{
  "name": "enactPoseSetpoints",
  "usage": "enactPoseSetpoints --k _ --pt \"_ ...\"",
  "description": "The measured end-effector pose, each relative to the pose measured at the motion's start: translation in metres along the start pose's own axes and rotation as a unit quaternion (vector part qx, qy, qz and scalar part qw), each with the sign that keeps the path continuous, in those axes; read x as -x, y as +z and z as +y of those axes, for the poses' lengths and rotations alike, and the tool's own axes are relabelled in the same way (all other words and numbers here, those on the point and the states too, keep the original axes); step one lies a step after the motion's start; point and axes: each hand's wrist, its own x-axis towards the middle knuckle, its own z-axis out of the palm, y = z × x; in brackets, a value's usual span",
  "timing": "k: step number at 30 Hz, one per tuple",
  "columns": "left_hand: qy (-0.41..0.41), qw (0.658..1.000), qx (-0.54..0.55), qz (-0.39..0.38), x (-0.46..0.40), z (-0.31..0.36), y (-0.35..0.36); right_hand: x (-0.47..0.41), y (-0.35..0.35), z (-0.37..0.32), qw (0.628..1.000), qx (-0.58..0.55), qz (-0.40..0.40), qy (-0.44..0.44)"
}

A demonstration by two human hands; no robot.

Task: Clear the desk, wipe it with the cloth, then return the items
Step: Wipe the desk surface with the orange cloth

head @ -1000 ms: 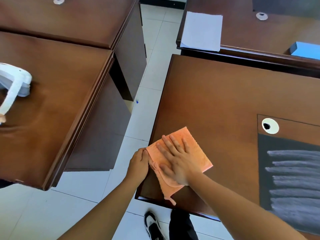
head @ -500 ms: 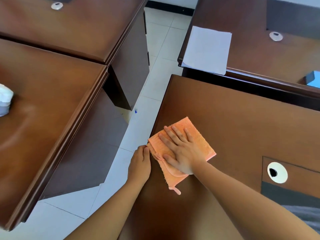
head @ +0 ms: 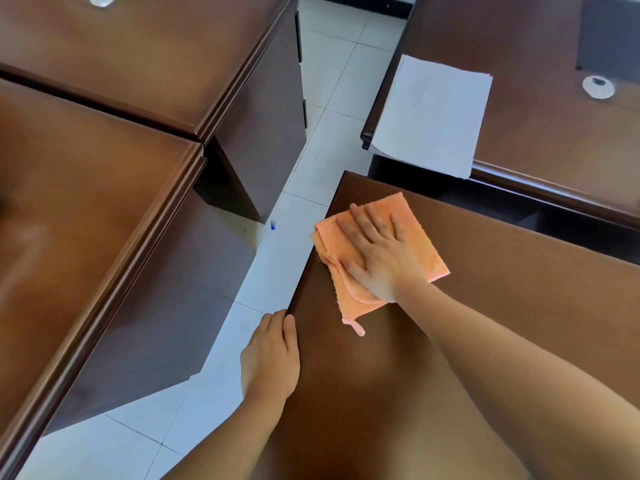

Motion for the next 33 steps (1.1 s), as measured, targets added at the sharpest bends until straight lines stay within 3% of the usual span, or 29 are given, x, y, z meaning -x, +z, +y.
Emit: enactPoseSetpoints --k 7,13,28,33 --pt "0.003 1.000 0.000 0.004 -0.002 -0.001 0.002 -0.053 -0.011 0.027 0.997 -0.006 0.020 0.078" --pt "0.011 1.000 0.007 0.017 0.000 -0.001 0.001 -0.038 -0.005 0.011 0.992 0.002 0.030 0.119" --pt "0.054 0.997 0.036 0.030 -0.005 -0.017 0.012 0.118 0.038 -0.089 0.986 0.018 0.025 0.163" --pt "0.069 0.996 0.060 -0.021 0.010 -0.026 0.006 0.185 0.063 -0.141 0.982 0.022 0.036 0.187"
